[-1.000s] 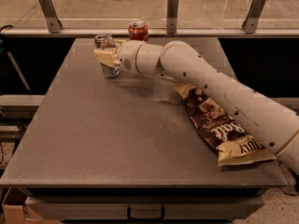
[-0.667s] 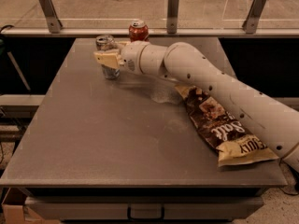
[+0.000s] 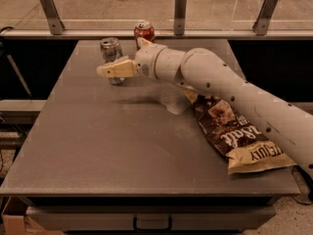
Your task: Place redbull can upright
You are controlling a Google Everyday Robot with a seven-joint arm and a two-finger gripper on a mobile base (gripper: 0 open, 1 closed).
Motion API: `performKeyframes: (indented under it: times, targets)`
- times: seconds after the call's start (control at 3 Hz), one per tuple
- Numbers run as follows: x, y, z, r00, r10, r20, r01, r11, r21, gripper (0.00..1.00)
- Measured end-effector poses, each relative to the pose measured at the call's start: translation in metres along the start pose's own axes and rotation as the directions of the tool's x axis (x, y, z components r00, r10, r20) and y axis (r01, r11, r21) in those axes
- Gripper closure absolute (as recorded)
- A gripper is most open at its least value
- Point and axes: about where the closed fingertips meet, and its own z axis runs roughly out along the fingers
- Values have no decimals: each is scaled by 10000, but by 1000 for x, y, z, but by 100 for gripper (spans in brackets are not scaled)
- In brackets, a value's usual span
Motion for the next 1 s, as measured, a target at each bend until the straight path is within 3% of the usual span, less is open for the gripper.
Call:
performKeyframes:
  times: [0.33, 0.67, 1.0]
  targets:
    - [-10, -9, -38, 9999, 49, 108, -55, 9984, 570, 0]
    - [-24, -7, -91, 9982, 266, 543, -336, 9907, 1318, 0]
    - [-25, -27, -131, 9975, 300, 645, -424, 9790, 1995, 0]
